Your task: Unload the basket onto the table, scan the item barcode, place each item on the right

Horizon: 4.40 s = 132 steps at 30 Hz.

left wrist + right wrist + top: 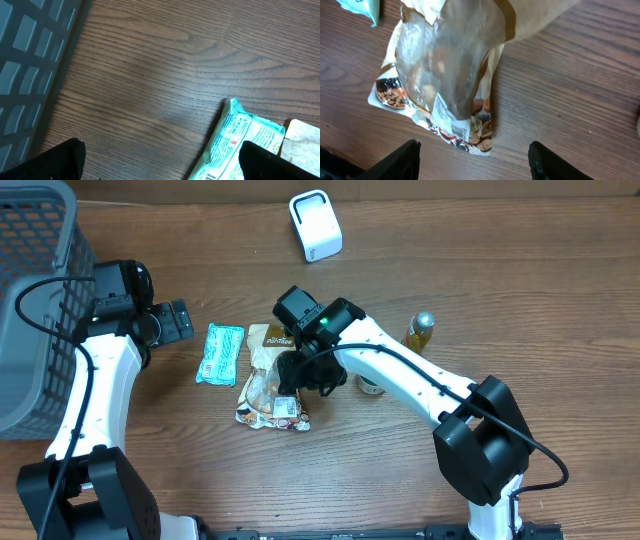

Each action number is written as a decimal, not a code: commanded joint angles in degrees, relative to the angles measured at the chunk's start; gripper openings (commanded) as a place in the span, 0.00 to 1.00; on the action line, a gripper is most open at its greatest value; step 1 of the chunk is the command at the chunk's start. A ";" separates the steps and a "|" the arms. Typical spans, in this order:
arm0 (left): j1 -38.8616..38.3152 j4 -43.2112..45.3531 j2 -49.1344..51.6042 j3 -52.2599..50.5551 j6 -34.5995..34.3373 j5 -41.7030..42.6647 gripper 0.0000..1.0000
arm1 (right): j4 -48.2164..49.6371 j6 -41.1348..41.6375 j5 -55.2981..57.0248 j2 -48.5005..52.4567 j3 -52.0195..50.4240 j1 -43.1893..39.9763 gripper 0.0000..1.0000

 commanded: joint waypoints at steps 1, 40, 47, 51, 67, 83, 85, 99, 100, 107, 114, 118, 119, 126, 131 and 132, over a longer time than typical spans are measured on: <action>-0.39 0.04 -0.85 1.27 0.66 -0.26 1.00 | -0.13 -0.15 0.81 -1.62 -0.37 0.02 0.67; -0.39 0.04 -0.85 1.27 0.66 -0.26 1.00 | 3.30 0.09 2.03 -1.62 -6.62 0.04 0.48; -0.39 0.04 -0.85 1.27 0.66 -0.26 1.00 | 6.54 0.07 -3.21 -1.62 -8.83 1.44 0.55; -0.39 0.04 -0.85 1.27 0.66 -0.26 1.00 | 8.50 0.07 -4.48 -1.62 -9.18 2.93 0.55; -0.37 0.04 -0.85 1.27 0.66 -0.26 1.00 | 12.09 -0.70 -2.25 -1.79 -8.85 7.98 0.57; -0.39 0.04 -0.85 1.27 0.66 -0.26 1.00 | -0.81 -7.72 11.93 -2.34 7.21 5.88 0.04; -0.39 0.04 -0.85 1.27 0.66 -0.26 0.99 | -1.01 -7.72 11.93 -1.66 7.19 5.88 0.04; -0.37 0.04 -0.85 1.27 0.66 -0.26 1.00 | 5.14 -7.67 14.12 2.99 6.88 5.97 0.04; -0.39 0.04 -0.85 1.27 0.66 -0.26 1.00 | 5.86 -7.67 13.46 2.99 6.88 5.99 0.04; -0.39 0.04 -0.85 1.27 0.66 -0.26 1.00 | 6.88 -7.50 13.16 3.23 6.08 5.99 0.04; -0.37 0.04 -0.85 1.27 0.66 -0.26 1.00 | 11.15 -7.23 13.14 3.43 0.42 5.99 0.04; -0.39 0.04 -0.85 1.27 0.66 -0.26 1.00 | 12.28 -7.23 13.14 3.43 -2.19 5.99 0.04; -0.39 0.04 -0.85 1.27 0.66 -0.26 0.99 | 12.94 -7.23 13.14 3.43 -2.86 5.99 0.04; -0.39 0.04 -0.85 1.27 0.66 -0.26 1.00 | 12.79 -7.28 13.14 3.06 -2.36 5.99 0.04; -0.39 0.04 -0.85 1.27 0.66 -0.26 1.00 | 12.63 -7.28 13.14 2.54 -0.68 5.99 0.04; -0.39 0.04 -0.85 1.27 0.66 -0.26 0.99 | 12.66 -7.28 13.14 2.54 -0.55 5.99 0.04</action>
